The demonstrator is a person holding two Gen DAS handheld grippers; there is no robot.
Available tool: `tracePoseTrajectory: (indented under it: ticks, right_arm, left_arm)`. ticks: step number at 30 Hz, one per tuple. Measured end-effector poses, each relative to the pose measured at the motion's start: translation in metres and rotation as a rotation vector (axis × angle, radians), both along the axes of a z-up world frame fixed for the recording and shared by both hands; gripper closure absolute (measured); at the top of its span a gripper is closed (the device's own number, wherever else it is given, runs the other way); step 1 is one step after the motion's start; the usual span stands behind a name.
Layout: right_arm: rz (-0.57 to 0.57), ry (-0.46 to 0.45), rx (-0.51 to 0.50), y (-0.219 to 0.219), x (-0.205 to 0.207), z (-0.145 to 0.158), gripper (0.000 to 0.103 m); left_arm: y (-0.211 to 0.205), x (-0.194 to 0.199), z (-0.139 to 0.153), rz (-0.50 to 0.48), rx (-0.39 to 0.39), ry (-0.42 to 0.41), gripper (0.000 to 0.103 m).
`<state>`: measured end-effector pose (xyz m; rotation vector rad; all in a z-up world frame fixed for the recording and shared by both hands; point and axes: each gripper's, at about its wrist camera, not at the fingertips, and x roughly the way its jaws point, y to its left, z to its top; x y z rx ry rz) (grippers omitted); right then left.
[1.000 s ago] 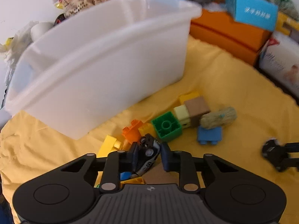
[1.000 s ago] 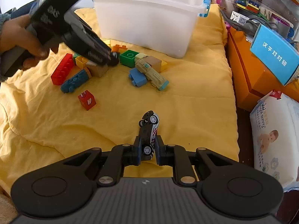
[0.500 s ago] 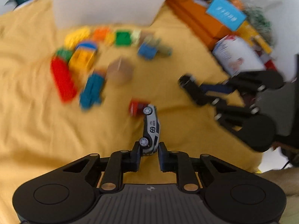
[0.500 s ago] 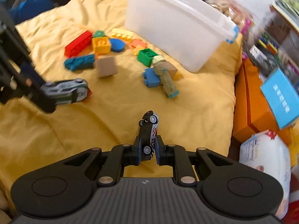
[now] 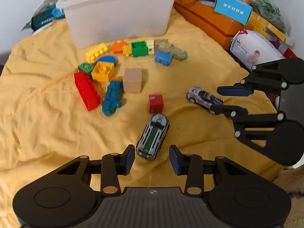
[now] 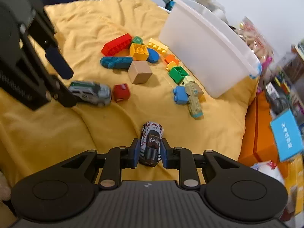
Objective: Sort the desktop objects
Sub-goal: 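Grasp the green-white race car with left tool while right tool grasps red-white car, then carry both cars over the white bin and open both tools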
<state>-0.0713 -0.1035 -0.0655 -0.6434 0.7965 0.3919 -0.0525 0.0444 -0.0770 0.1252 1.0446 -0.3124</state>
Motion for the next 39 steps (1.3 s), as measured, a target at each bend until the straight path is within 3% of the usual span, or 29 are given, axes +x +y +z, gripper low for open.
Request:
tracePoseTrajectory:
  ticks: [6,10,12,15,24,29,39]
  right_arm:
    - [-0.145,0.06,0.19,-0.025,0.018,0.008,0.069]
    - [-0.21,0.137,0.315,-0.039,0.03,0.0,0.061]
    - [-0.222,0.132,0.34,-0.041,0.031,-0.004,0.059]
    - [-0.228,0.15,0.362,-0.043,0.035,-0.009,0.057]
    - [-0.236,0.175,0.369,-0.044,0.036,-0.015,0.063]
    - [-0.244,0.187,0.372,-0.045,0.039,-0.018,0.066]
    - [-0.219,0.175,0.332,-0.038,0.035,-0.011,0.07]
  left_arm:
    - [-0.005,0.008,0.001,-0.077,0.042,-0.059,0.058]
    - [-0.01,0.017,-0.008,-0.093,0.061,-0.032,0.058]
    - [-0.011,0.018,-0.011,-0.095,0.055,-0.024,0.058]
    - [-0.012,0.018,-0.015,-0.098,0.037,-0.008,0.058]
    - [-0.016,0.017,-0.021,-0.089,0.049,-0.006,0.06]
    - [-0.013,0.018,-0.021,-0.078,0.039,-0.011,0.068]
    - [-0.017,0.008,-0.001,-0.08,0.005,-0.051,0.069]
